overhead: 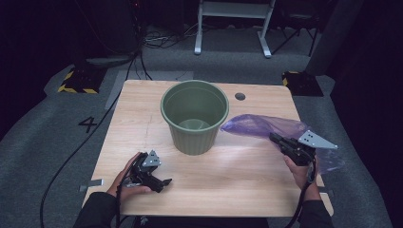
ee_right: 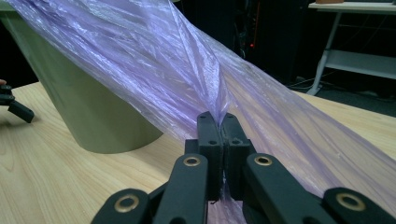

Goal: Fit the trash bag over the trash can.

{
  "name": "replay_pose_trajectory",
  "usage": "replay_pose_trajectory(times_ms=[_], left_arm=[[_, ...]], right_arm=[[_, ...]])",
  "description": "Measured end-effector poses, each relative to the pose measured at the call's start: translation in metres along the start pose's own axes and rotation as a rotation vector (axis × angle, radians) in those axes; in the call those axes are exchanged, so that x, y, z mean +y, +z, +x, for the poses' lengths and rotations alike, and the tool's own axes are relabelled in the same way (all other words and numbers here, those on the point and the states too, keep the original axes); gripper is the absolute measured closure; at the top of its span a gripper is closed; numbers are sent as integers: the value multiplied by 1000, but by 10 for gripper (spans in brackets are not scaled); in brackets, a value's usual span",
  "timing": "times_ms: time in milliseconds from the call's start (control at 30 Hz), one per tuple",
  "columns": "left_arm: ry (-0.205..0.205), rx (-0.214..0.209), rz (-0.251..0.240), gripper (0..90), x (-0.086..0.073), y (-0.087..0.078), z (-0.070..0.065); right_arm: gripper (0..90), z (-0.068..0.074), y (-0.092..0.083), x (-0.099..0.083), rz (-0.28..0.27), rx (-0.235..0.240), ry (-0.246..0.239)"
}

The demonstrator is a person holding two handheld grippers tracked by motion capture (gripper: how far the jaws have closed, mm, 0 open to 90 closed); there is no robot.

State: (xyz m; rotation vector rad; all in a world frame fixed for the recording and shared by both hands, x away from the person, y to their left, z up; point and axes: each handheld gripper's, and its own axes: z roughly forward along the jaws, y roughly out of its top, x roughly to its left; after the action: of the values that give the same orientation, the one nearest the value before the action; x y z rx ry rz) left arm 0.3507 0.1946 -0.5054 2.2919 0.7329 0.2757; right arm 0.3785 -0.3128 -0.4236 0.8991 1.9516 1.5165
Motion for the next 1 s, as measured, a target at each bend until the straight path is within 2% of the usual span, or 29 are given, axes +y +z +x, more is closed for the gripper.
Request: replay_pose_trajectory(times_ms=[300, 500, 767, 1000], left_arm=[[3, -4, -1, 4, -2, -2, 9], [-1, -3, -2, 4, -2, -2, 9], [-1, -3, -2, 4, -2, -2, 9], [-2, 2, 1, 3, -2, -2, 10]], right_arm=[[894, -3, -10, 5, -25, -16, 0], [894, -5, -16, 10, -48, -26, 5], [894, -2, -13, 25, -70, -30, -24], [894, -6, -18, 32, -82, -51, -28]])
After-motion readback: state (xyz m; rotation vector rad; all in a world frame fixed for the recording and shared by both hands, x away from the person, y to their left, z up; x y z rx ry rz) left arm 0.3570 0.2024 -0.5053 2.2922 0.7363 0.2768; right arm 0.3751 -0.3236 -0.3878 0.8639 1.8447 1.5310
